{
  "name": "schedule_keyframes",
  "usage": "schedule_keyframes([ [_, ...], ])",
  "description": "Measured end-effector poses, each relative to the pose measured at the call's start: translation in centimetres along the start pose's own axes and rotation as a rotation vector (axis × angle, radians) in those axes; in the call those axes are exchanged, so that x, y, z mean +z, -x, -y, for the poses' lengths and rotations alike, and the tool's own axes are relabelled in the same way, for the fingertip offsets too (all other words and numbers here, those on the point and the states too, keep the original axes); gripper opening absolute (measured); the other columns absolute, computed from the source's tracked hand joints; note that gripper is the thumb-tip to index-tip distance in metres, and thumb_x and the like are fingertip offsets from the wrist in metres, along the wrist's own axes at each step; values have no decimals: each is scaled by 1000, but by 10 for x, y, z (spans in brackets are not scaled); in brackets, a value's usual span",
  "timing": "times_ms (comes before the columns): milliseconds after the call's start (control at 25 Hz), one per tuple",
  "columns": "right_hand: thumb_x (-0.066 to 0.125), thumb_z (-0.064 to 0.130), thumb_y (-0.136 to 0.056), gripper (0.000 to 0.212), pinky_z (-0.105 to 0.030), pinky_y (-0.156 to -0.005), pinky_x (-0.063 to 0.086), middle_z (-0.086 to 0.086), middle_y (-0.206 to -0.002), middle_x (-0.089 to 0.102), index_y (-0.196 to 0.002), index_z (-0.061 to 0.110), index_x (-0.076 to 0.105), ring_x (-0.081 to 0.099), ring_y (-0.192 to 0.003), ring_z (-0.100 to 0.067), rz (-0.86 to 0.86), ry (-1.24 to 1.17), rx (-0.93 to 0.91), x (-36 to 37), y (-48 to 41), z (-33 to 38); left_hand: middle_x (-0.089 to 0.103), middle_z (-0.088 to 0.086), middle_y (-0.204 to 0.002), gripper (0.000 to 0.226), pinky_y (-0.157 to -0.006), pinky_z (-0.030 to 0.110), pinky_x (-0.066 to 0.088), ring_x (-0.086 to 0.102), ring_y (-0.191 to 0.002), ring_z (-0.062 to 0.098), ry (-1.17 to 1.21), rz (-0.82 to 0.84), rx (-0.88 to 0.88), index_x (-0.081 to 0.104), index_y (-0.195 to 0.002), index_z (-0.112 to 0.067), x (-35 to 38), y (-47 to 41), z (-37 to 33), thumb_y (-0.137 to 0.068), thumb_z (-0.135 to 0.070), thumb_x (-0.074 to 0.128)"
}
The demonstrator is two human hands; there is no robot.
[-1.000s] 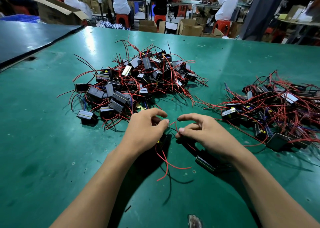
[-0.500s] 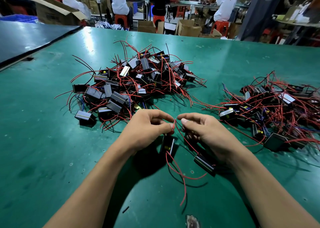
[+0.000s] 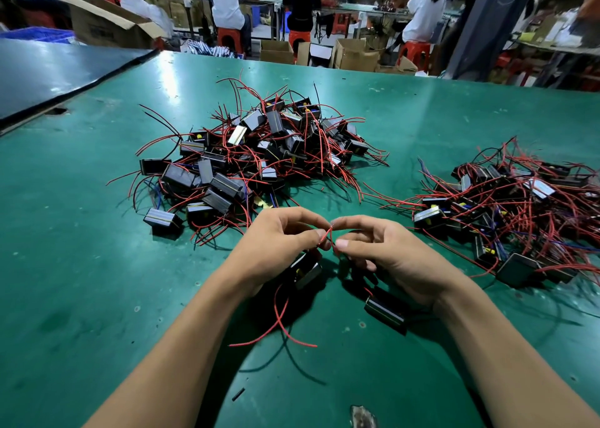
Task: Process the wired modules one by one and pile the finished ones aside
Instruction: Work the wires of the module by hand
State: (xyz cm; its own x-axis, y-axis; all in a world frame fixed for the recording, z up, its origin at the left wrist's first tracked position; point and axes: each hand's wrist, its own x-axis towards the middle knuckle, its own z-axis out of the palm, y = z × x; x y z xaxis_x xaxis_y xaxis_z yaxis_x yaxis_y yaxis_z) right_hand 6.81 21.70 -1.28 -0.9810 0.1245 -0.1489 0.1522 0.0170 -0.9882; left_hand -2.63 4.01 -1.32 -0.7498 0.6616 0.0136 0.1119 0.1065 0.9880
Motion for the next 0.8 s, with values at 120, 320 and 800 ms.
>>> schedule_keyframes([
  [120, 72, 8, -87, 23, -12, -47, 30, 0, -74, 54, -110, 11, 71, 43, -56, -3, 34, 59, 32, 2, 0, 0, 77, 6, -82, 13, -79, 26, 52, 67, -76, 12, 20, 5, 3, 75, -87, -19, -1, -1, 0, -88, -7, 69],
  [320, 69, 9, -82, 24, -14, -52, 40, 2, -73, 63, -106, 8, 74, 52, -58, -4, 41, -119, 107, 1, 1, 2, 76, 13, -82, 10, -75, 22, 54, 70, -74, 16, 140, 4, -11, 73, -93, -9, 0, -1, 0, -85, -3, 72],
  [800, 76, 24, -71, 27, -21, -56, 41, -2, -82, 67, -95, 13, 70, 51, -63, -16, -20, -136, 92, 2, -2, 2, 73, 13, -78, 5, -60, 23, 55, 72, -63, 24, 207, -31, -48, 69, -93, -2, 7, 2, -6, -88, -1, 68],
])
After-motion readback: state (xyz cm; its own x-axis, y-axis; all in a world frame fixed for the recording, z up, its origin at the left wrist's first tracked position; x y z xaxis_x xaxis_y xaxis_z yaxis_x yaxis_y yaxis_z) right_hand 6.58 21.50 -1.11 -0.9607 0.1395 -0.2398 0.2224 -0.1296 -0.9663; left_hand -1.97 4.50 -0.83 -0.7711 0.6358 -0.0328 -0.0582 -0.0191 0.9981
